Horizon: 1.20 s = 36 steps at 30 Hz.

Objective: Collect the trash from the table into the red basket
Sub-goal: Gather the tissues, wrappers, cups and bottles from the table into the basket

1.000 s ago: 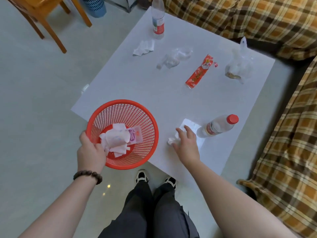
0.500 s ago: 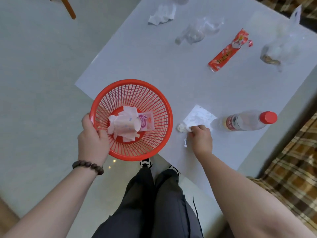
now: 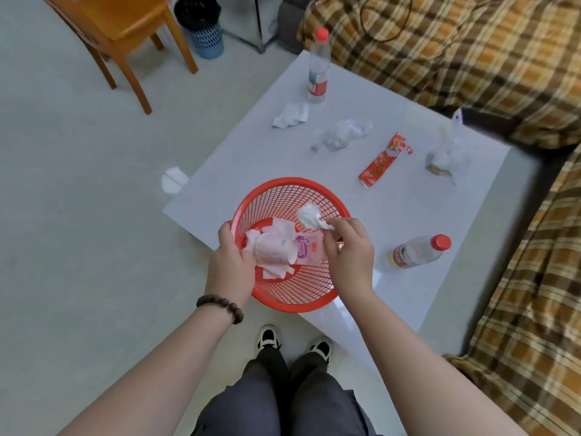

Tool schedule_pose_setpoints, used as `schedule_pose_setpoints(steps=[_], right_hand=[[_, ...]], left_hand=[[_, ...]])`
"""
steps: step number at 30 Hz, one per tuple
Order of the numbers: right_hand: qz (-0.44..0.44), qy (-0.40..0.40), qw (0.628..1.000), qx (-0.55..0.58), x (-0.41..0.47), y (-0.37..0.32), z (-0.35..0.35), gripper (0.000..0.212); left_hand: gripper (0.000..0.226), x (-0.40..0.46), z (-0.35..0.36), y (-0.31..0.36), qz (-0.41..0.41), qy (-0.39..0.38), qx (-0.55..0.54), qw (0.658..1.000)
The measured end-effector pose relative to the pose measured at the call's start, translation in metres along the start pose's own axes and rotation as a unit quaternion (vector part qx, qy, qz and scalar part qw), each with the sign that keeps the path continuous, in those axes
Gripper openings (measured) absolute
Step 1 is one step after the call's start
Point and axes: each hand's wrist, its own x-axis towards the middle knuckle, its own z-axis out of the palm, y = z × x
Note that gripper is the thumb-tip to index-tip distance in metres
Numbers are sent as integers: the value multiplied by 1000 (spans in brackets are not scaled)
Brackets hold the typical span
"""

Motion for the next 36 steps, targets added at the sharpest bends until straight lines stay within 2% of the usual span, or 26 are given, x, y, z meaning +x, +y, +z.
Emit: schedule_pose_setpoints(steps=[3, 7, 9, 13, 17, 21, 26, 32, 36], right_hand=[[-2, -7, 1000, -18, 4, -17, -1, 20], [37, -119, 991, -53, 9, -29, -2, 55], [38, -133, 988, -63, 7, -31, -8, 64], [49, -63, 994, -77, -3, -19, -38, 62], [96, -10, 989, -108, -11, 20, -83, 60], [150, -6, 976, -156, -9, 72, -121, 60], [179, -84, 963, -183, 13, 135, -145, 68], [92, -217, 957, -168, 38, 177, -147, 77], [62, -284, 942, -166, 45, 185, -145, 67]], left_hand=[[40, 0, -6, 8, 30, -7, 0, 1000], [41, 5, -10, 14, 39, -21, 0, 999], [41, 7, -11, 16, 45, -27, 3, 999], [43, 14, -8, 17, 37, -63, 1, 997], [42, 11, 4, 20, 15, -90, 17, 996], [43, 3, 20, 26, -14, -91, 20, 996], [42, -12, 48, 38, -54, -50, 26, 997], [39, -55, 84, 60, -119, 33, 9, 992], [34, -96, 92, 69, -164, 95, 0, 982]])
